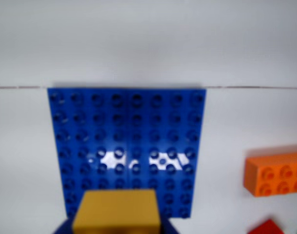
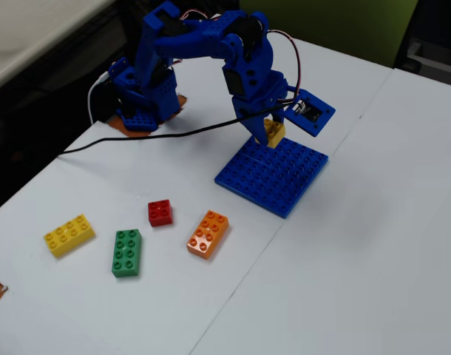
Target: Pick up the 2x2 yellow block and go up the 8x8 blue block.
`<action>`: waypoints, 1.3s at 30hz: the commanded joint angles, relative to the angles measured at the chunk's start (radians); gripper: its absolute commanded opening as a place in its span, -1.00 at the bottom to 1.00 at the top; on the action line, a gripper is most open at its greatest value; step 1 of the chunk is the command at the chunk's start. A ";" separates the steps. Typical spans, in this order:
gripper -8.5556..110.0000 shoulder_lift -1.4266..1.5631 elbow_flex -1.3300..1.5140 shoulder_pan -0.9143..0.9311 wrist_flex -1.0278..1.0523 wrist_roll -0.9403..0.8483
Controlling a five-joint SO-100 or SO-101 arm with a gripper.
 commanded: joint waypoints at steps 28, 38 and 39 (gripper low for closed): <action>-0.85 0.018 -0.051 0.011 0.020 -0.005; -0.85 0.018 -0.051 0.011 0.021 0.000; -0.85 0.018 -0.051 0.011 0.023 0.002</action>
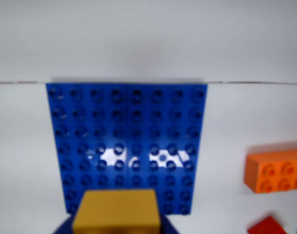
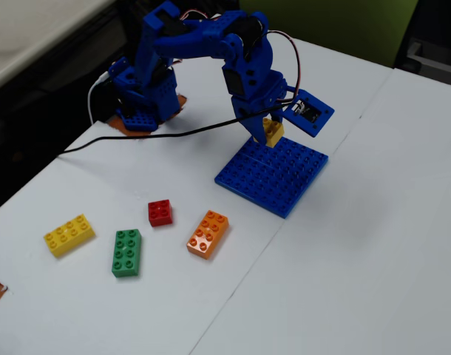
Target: Pick up the 2x2 yellow block and go up the 8x8 blue block.
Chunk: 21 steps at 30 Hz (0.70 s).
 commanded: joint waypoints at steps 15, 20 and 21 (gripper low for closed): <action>-0.85 0.025 -0.041 0.009 0.009 0.005; -0.85 0.025 -0.035 0.012 0.011 0.003; -0.85 0.025 -0.034 0.014 0.011 0.003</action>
